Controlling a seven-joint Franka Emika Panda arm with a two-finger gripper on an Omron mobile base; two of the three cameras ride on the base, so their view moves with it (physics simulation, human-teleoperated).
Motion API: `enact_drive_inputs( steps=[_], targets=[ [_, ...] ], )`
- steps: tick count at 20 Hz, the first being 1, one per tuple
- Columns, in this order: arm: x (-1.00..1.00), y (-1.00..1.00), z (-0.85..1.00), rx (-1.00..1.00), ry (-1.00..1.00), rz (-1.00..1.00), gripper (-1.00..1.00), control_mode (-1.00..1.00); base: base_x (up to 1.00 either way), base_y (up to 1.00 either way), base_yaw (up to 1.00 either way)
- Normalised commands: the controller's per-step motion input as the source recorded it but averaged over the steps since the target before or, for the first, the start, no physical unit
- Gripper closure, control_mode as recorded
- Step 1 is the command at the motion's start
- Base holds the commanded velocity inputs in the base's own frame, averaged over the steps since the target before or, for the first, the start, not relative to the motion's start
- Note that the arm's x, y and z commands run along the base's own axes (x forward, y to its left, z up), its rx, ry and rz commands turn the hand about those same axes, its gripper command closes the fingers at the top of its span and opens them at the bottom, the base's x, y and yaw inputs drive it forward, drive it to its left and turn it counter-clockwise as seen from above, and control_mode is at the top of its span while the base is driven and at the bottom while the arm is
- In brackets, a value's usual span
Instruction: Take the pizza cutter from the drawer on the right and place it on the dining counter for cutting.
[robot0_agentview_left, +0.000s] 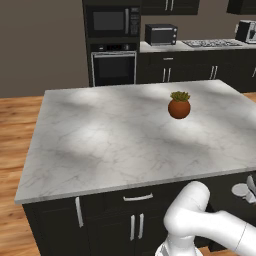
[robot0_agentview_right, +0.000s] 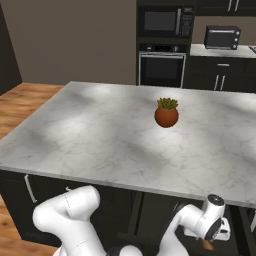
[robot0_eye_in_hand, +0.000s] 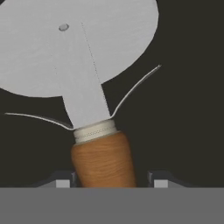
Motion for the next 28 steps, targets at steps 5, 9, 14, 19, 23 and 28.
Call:
enact_drive_inputs(
  steps=[5,9,14,19,23,28],
  targets=[
    [-0.18,-0.08,0.65,0.0,0.01,0.0,1.0,-1.0,0.0,0.0,0.0],
    [-0.42,-0.07,0.37,0.0,0.02,0.0,1.0,-1.0,0.0,0.0,0.0],
    [-0.26,-0.03,0.49,0.0,0.03,0.0,1.0,-1.0,0.0,0.0,0.0],
    [-0.28,-0.01,0.6,0.0,0.05,0.0,1.0,-1.0,0.0,0.0,0.0],
    [-0.3,0.0,0.53,0.0,0.02,0.0,1.0,-1.0,0.0,0.0,0.0],
    [-0.27,0.0,0.63,0.0,0.02,0.0,1.0,-1.0,0.0,0.0,0.0]
  ],
)
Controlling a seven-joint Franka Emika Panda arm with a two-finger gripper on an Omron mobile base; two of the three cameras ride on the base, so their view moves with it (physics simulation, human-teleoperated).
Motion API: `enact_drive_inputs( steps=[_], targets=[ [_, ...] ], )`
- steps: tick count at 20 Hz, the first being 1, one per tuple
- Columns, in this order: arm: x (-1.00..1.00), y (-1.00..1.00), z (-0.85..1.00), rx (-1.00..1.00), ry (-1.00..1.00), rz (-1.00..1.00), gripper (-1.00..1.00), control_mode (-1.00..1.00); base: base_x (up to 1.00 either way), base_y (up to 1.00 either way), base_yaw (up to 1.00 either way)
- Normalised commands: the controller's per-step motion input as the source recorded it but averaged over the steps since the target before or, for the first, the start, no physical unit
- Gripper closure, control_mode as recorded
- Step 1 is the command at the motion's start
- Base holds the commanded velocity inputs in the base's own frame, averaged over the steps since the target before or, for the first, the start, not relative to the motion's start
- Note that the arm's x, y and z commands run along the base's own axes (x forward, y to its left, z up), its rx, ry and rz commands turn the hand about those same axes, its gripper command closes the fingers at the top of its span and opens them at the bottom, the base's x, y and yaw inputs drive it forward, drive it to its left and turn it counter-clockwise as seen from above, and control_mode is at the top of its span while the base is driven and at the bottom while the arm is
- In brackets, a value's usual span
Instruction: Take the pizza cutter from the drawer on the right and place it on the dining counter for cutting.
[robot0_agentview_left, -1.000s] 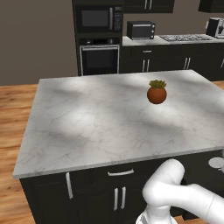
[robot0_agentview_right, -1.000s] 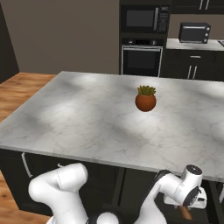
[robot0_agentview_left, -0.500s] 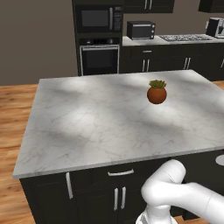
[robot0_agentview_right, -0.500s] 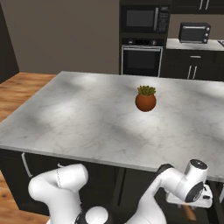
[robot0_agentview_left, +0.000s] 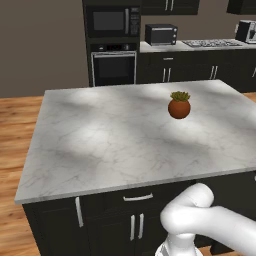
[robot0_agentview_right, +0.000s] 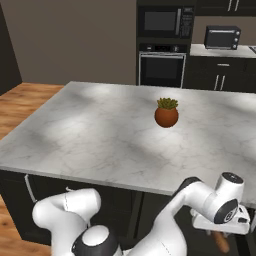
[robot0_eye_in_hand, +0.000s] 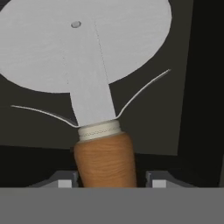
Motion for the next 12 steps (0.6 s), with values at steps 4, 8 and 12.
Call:
enact_drive_inputs(
  steps=[4,8,12],
  targets=[
    [-0.35,0.0,0.68,0.0,0.0,-0.02,1.0,-1.0,0.0,0.0,0.0],
    [-0.4,0.09,0.72,0.0,0.0,-0.03,1.0,-1.0,0.0,0.0,0.0],
    [-0.03,0.5,0.74,-0.01,-0.04,-0.02,1.0,-1.0,0.0,0.0,0.0]
  ],
)
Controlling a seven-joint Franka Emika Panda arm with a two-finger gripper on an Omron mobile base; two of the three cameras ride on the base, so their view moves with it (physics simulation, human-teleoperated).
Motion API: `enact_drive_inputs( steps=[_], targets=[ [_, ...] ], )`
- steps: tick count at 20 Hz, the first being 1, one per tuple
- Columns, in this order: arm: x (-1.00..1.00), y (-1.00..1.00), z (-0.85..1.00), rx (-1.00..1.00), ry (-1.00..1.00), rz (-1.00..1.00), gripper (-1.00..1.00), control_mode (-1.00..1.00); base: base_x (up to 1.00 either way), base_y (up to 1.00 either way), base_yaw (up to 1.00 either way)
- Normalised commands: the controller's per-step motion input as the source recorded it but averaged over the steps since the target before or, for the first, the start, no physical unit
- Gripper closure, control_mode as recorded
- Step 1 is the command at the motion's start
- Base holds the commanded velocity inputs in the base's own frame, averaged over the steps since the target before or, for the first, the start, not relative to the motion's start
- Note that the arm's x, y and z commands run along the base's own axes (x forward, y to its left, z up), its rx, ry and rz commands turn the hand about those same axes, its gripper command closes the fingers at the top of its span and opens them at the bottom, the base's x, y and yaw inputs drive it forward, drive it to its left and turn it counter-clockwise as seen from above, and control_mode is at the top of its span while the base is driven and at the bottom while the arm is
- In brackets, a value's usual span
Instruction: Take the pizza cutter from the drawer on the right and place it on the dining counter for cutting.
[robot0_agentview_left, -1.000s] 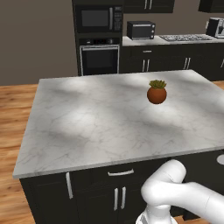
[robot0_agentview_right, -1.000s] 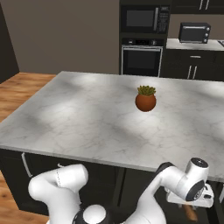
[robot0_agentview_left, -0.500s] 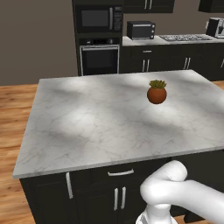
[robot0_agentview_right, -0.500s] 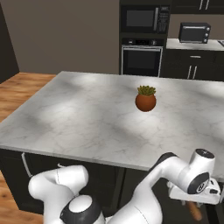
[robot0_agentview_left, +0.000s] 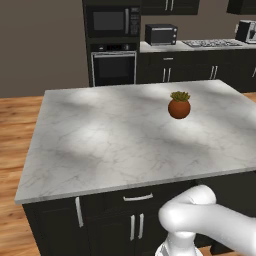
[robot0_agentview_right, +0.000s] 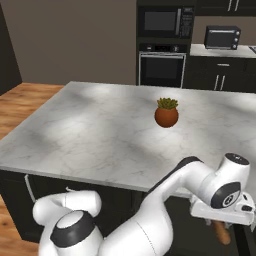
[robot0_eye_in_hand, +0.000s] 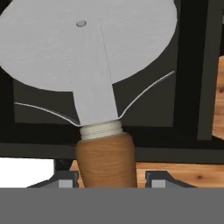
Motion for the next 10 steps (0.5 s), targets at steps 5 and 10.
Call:
enact_drive_inputs(
  steps=[5,10],
  targets=[
    [0.0,0.7,0.8,0.0,-0.04,0.0,1.0,-1.0,0.0,0.0,0.0],
    [0.0,0.75,0.75,0.0,-0.04,0.0,1.0,-1.0,0.0,0.0,0.0]
  ],
)
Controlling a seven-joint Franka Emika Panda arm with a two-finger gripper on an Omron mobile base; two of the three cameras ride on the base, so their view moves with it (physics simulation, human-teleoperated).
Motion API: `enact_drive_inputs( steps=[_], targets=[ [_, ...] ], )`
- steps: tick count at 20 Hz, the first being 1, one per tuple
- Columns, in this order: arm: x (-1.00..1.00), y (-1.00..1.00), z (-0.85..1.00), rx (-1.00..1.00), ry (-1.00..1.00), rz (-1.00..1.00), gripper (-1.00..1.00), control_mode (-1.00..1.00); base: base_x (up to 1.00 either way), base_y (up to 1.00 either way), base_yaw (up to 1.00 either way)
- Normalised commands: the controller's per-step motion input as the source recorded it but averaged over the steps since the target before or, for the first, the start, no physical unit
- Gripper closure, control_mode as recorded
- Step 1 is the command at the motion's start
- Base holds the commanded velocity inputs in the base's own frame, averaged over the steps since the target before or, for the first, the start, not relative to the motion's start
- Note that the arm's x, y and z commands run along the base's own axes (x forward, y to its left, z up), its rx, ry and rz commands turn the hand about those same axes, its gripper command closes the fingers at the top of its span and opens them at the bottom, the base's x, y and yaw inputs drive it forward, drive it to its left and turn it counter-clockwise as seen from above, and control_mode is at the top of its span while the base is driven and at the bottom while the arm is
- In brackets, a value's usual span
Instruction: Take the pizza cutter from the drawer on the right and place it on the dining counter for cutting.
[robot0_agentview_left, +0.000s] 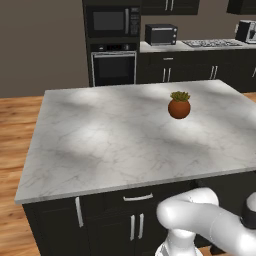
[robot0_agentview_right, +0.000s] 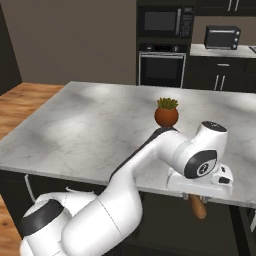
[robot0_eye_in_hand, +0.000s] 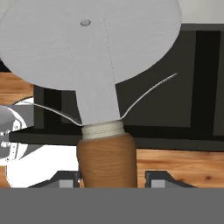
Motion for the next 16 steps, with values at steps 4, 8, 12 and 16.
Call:
enact_drive_inputs(
  steps=[4,8,12,16],
  targets=[
    [0.0,0.77,0.64,0.0,-0.07,0.0,1.0,-1.0,0.0,0.0,0.0],
    [0.16,0.84,0.43,0.0,-0.1,0.0,1.0,-1.0,0.0,0.0,0.0],
    [0.29,0.84,0.28,0.0,-0.12,0.0,1.0,-1.0,0.0,0.0,0.0],
    [0.24,0.94,0.23,0.0,-0.09,0.0,1.0,-1.0,0.0,0.0,0.0]
  ],
)
